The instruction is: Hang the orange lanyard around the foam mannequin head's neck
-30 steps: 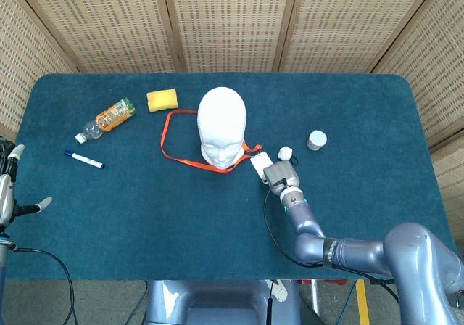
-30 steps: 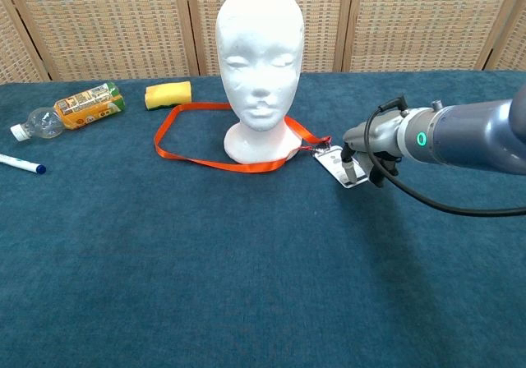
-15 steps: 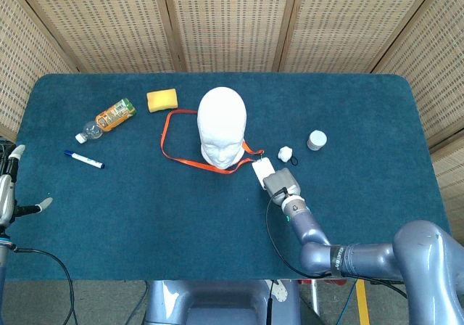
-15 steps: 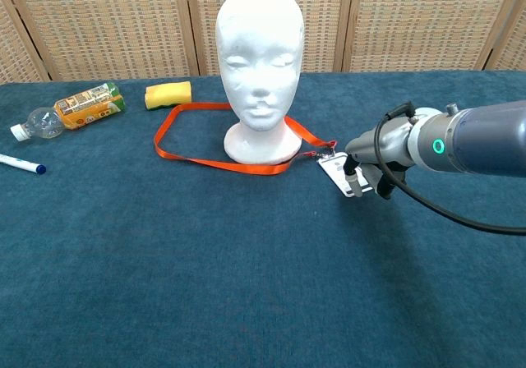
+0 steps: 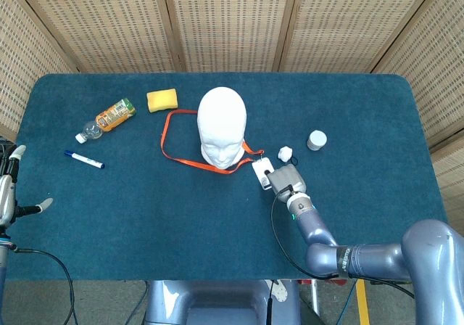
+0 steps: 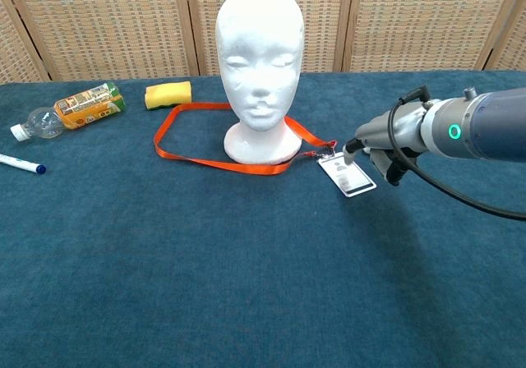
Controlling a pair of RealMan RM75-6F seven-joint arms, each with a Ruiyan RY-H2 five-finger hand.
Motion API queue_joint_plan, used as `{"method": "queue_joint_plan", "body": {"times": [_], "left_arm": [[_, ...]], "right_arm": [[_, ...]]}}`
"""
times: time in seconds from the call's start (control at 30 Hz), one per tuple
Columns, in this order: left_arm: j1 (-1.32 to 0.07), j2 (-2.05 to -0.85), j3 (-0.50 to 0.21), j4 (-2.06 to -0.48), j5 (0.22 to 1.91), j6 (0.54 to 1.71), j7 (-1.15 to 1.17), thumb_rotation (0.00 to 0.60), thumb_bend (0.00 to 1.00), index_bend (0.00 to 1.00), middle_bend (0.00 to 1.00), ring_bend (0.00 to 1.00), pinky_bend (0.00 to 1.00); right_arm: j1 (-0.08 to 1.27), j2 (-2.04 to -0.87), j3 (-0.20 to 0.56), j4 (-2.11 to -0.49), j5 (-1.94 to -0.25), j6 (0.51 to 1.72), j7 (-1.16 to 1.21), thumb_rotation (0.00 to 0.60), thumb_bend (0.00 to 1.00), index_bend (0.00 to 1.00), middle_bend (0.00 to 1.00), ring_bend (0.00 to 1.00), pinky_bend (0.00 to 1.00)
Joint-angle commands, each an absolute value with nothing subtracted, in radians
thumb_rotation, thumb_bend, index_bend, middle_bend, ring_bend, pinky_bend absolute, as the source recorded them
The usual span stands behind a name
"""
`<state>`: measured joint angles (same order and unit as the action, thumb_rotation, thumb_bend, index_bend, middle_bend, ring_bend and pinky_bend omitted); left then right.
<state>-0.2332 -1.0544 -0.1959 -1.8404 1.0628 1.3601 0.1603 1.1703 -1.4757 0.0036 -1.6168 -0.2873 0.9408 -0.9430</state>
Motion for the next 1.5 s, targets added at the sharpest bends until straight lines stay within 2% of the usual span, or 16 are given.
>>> {"method": "queue_joint_plan", "body": {"times": [0.03, 0.33, 0.73, 0.93, 1.27, 1.5], "left_arm": [[-0.234, -1.055, -0.196, -1.840, 1.062, 1.359, 0.161, 0.600, 0.10, 0.00, 0.00, 0.00, 0.00], [-0.233, -1.053, -0.197, -1.842, 1.062, 1.359, 0.159, 0.600, 0.10, 0.00, 0.00, 0.00, 0.00], [-0.232, -1.052, -0.198, -1.838, 1.062, 1.355, 0.153, 0.600, 0.10, 0.00, 0.00, 0.00, 0.00], [-0.234, -1.051, -0.202, -1.833, 1.053, 1.350, 0.149, 0.600, 0.10, 0.00, 0.00, 0.00, 0.00], [-0.235, -1.052, -0.203, -1.829, 1.047, 1.346, 0.150, 0.600, 0.10, 0.00, 0.00, 0.00, 0.00], [-0.237, -1.053, -0.203, -1.828, 1.047, 1.345, 0.152, 0.600, 0.10, 0.00, 0.00, 0.00, 0.00]], "right_arm": [[1.160, -1.463, 0.005, -1.618, -0.302, 0.934, -0.920, 0.600, 1.00, 0.00, 0.68, 0.80, 1.00], [1.153, -1.439, 0.007, -1.625, -0.330, 0.915, -0.885, 0.600, 1.00, 0.00, 0.71, 0.84, 1.00], [1.192, -1.490, 0.026, -1.506, -0.213, 0.842, -0.877, 0.600, 1.00, 0.00, 0.71, 0.84, 1.00], [1.213, -1.517, 0.025, -1.467, -0.166, 0.813, -0.884, 0.600, 1.00, 0.03, 0.71, 0.84, 1.00], [1.235, -1.559, 0.013, -1.424, -0.124, 0.796, -0.890, 0.600, 1.00, 0.13, 0.71, 0.84, 1.00], [1.240, -1.566, 0.002, -1.412, -0.110, 0.793, -0.891, 0.600, 1.00, 0.16, 0.71, 0.84, 1.00]]}}
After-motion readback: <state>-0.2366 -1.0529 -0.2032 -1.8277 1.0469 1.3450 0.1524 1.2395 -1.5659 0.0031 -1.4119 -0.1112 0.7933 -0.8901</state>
